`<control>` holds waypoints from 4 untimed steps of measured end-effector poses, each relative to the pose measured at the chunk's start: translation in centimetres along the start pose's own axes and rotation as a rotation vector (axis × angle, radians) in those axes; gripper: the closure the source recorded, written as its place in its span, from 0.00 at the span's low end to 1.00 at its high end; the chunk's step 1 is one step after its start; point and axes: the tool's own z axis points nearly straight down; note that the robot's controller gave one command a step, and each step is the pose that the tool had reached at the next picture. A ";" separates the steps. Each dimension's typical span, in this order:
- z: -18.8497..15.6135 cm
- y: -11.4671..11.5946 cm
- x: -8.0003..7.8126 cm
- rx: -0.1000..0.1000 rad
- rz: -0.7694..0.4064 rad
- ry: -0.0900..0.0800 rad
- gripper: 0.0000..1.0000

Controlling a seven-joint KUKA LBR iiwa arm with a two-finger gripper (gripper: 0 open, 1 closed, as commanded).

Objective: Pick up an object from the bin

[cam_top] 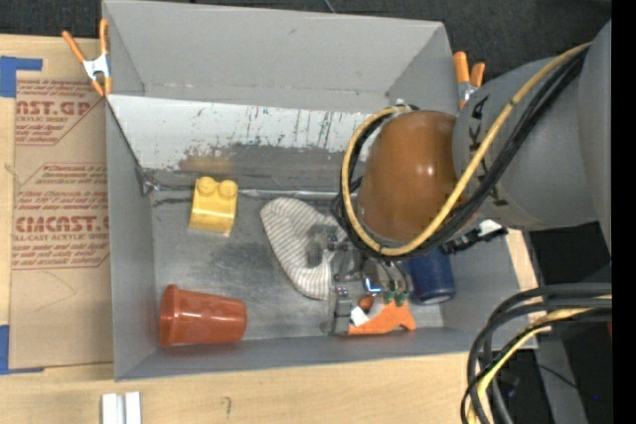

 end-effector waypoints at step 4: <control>5.0 -7.7 -0.8 0.001 0.002 -0.007 1.00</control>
Offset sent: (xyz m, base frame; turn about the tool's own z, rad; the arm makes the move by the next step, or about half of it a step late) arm 0.0139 -0.0715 -0.0698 0.0008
